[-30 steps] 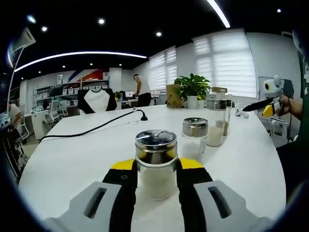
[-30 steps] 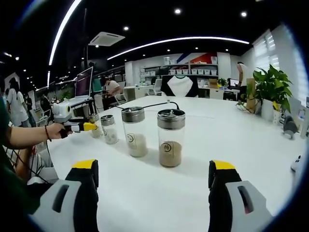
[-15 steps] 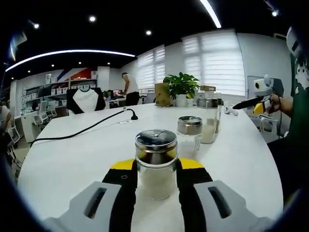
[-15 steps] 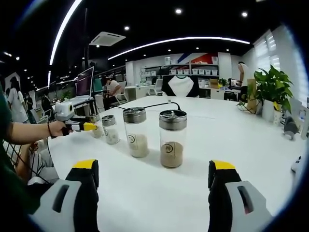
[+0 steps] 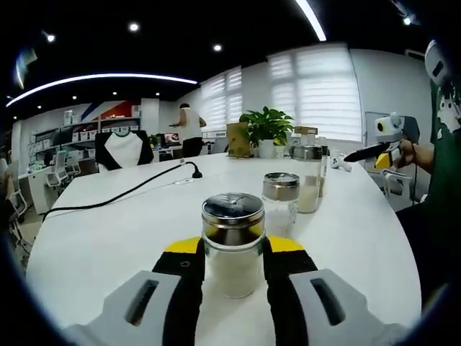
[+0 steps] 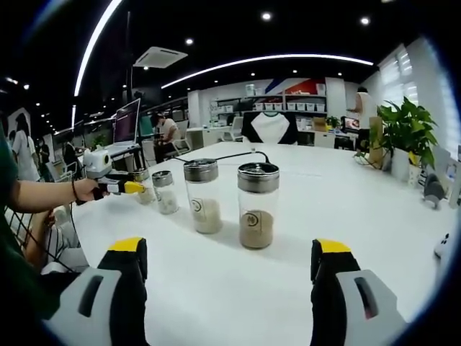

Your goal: Rotate the seasoning bottle until the label or dispensing opening points toward the visible target arrow and the bottle remains upright within the marked orientation range

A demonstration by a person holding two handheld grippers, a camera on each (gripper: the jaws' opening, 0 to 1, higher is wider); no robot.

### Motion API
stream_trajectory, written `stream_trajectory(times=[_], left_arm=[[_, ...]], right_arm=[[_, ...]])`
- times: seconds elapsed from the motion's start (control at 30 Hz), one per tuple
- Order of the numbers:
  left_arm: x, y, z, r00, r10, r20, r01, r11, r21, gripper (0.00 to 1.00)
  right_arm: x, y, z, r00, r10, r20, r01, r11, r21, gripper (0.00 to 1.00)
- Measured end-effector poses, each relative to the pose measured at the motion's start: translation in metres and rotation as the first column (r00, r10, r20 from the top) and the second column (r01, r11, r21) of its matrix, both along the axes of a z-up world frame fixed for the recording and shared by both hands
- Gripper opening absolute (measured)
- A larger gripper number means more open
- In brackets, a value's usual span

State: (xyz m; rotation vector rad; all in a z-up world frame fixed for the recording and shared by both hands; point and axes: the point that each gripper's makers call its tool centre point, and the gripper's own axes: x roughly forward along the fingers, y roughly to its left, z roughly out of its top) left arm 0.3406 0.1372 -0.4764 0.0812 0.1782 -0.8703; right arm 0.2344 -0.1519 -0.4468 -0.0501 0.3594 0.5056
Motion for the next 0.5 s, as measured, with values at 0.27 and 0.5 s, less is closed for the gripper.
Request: stream_trajectory(times=[0.27,0.5], left_arm=[[-0.003,0.000,0.008,0.997,0.070,0.020,-0.071,0.998,0.002,0.53],[-0.003,0.010,0.014,0.971,0.240,0.002,-0.240,0.971,-0.017,0.64]], right_arm=[[0.000,-0.003,-0.003,1.000,-0.008,-0.010,0.008,1.000,0.007,0.97],[0.001,-0.004,-0.004,1.000,-0.011,-0.012,0.012,1.000,0.010,0.96]])
